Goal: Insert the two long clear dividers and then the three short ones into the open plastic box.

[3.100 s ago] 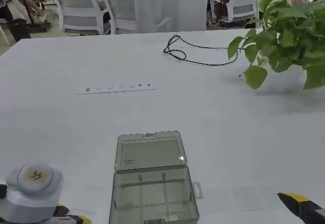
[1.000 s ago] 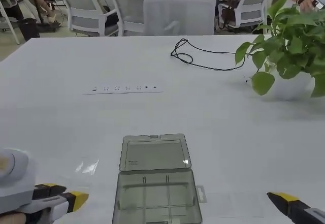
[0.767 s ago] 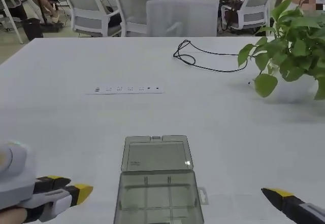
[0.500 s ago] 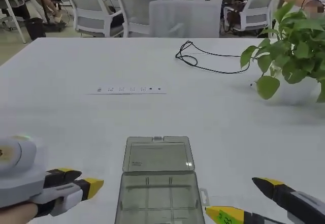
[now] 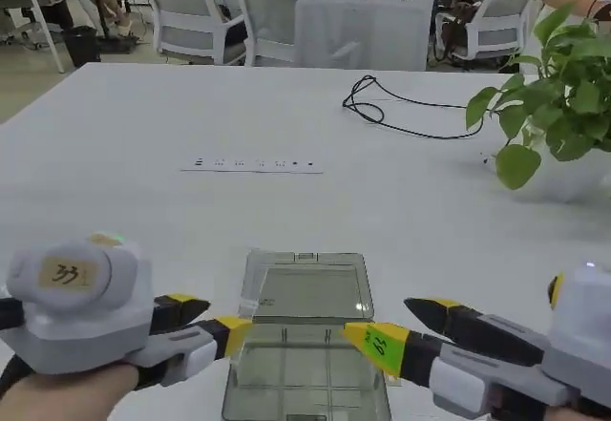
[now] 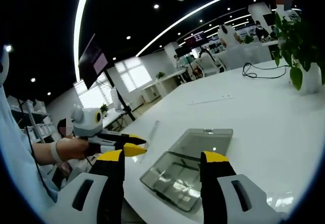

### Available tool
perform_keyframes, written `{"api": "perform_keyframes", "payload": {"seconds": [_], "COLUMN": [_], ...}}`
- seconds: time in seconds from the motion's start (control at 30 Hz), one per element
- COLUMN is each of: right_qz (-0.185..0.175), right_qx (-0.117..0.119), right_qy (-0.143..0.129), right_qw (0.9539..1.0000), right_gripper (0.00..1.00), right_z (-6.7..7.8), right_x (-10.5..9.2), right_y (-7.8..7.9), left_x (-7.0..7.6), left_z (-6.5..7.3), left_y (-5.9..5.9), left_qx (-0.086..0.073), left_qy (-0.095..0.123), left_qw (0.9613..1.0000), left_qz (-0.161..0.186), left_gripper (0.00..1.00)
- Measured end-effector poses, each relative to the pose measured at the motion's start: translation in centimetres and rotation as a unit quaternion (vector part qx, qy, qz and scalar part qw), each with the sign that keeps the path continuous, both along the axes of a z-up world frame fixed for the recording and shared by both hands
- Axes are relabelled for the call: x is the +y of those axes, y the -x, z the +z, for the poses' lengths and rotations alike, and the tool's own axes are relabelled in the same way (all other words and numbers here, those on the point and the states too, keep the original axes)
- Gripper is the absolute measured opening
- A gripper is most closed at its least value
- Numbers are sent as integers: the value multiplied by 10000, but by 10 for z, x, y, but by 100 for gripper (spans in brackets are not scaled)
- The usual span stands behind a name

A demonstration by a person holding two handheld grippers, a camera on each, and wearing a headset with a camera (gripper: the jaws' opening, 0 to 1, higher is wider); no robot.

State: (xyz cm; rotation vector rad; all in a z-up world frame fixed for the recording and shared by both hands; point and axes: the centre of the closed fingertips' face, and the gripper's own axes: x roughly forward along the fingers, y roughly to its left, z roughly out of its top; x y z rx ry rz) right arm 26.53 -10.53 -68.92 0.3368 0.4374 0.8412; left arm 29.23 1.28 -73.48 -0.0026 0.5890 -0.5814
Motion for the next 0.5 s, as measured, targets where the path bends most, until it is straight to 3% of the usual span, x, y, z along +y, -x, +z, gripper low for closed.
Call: {"api": "perform_keyframes", "payload": {"seconds": [0.13, 0.3, 0.4, 0.5], "right_qz": [30, 35, 76, 77], "right_qx": [26, 239, 285, 490], "right_qy": [-47, -191, -85, -240], "right_qw": [10000, 9995, 9995, 9985], "right_gripper": [56, 46, 38, 35], "right_z": [1, 1, -1, -3], "right_x": [9, 17, 22, 27], "right_y": [-5, -11, -12, -14], "left_x": [-12, -25, -31, -37], "left_z": [7, 13, 15, 16], "left_y": [-1, 1, 3, 5], "left_qx": [-83, -147, -180, -186], "left_qy": [128, 274, 355, 375], "left_qw": [9999, 9995, 9992, 9990], "left_qz": [-37, -73, -91, -140], "left_gripper": [30, 30, 30, 30]}}
